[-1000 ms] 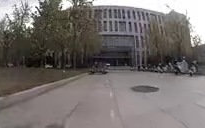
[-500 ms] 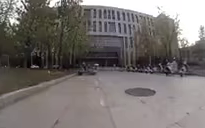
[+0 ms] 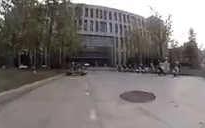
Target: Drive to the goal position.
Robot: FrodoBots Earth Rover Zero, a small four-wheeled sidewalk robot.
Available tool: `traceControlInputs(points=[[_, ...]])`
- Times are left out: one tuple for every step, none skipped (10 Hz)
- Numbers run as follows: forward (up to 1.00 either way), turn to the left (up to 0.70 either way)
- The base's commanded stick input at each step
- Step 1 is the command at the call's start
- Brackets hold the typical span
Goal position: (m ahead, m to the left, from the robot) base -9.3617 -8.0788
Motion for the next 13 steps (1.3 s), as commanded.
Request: traceControlInputs(points=[[1.00, 0.02], [1.00, 0.02], [1.00, 0.02], [1.00, 0.02], [1.00, 0.02], [1.00, 0.02], [1.00, 0.02], [1.00, 0.02], [1.00, 0.02], [1.00, 0.02], [1.00, 0.02], [1.00, 0.02], [1.00, -0.10]])
